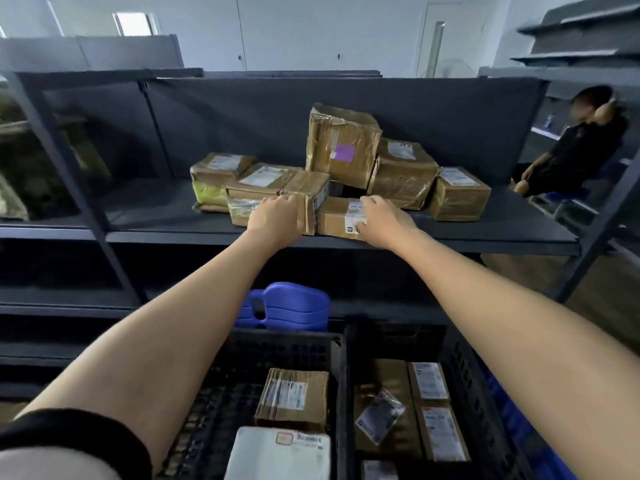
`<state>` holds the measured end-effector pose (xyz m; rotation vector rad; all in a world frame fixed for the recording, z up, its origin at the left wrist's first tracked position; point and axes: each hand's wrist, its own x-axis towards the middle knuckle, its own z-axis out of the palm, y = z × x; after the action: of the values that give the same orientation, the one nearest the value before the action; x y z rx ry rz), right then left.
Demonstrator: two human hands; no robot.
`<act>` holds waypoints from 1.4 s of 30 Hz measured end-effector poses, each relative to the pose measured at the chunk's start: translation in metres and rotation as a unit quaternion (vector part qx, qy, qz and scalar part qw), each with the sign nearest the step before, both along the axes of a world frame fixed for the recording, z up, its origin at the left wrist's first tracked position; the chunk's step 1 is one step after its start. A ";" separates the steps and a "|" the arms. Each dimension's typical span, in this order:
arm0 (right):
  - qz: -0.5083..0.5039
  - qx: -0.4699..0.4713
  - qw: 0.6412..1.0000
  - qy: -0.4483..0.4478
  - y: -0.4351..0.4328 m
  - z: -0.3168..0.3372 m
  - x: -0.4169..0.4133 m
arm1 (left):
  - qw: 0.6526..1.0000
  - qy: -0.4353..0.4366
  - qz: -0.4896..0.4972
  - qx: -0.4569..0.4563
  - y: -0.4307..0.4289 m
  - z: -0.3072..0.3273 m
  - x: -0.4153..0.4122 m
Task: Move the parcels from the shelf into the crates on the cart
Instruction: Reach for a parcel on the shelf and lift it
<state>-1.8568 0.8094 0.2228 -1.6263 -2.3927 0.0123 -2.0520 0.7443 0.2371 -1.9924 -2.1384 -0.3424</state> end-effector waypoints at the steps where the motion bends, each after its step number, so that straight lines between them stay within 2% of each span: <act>1: -0.009 0.002 1.000 0.006 0.007 0.005 -0.004 | 1.000 0.006 -0.005 0.003 0.007 0.004 -0.006; 6: -0.043 0.006 0.998 0.038 0.035 0.024 -0.014 | 1.000 0.004 -0.019 0.009 0.044 0.030 -0.030; 14: -0.065 0.035 0.996 0.039 0.093 0.062 -0.011 | 0.995 -0.006 -0.057 0.081 0.112 0.072 -0.031; 19: -0.077 0.046 0.995 0.036 0.139 0.080 -0.009 | 0.995 -0.027 -0.065 0.075 0.162 0.083 -0.019; 23: -0.077 0.050 0.995 0.039 0.178 0.090 -0.006 | 0.996 -0.049 -0.049 0.059 0.204 0.085 -0.019; 30: -0.087 0.041 0.993 0.073 0.232 0.096 -0.009 | 0.993 -0.084 0.025 0.082 0.262 0.087 -0.024; 33: -0.099 0.017 0.989 0.106 0.249 0.094 -0.012 | 0.986 -0.135 0.049 0.084 0.283 0.088 -0.025; 35: -0.103 -0.011 0.985 0.142 0.260 0.091 -0.014 | 0.974 -0.211 0.059 0.059 0.294 0.089 -0.023; 38: -0.120 -0.053 0.961 0.241 0.275 0.088 -0.015 | 0.917 -0.394 0.050 0.018 0.310 0.086 -0.021; 42: -0.130 -0.104 0.922 0.349 0.287 0.081 -0.016 | 0.853 -0.521 0.031 0.007 0.323 0.076 -0.020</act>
<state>-1.8731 1.0966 0.3040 -1.6432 -1.6659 0.6963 -2.0715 1.0668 0.3132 -1.9034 -2.6681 -1.7506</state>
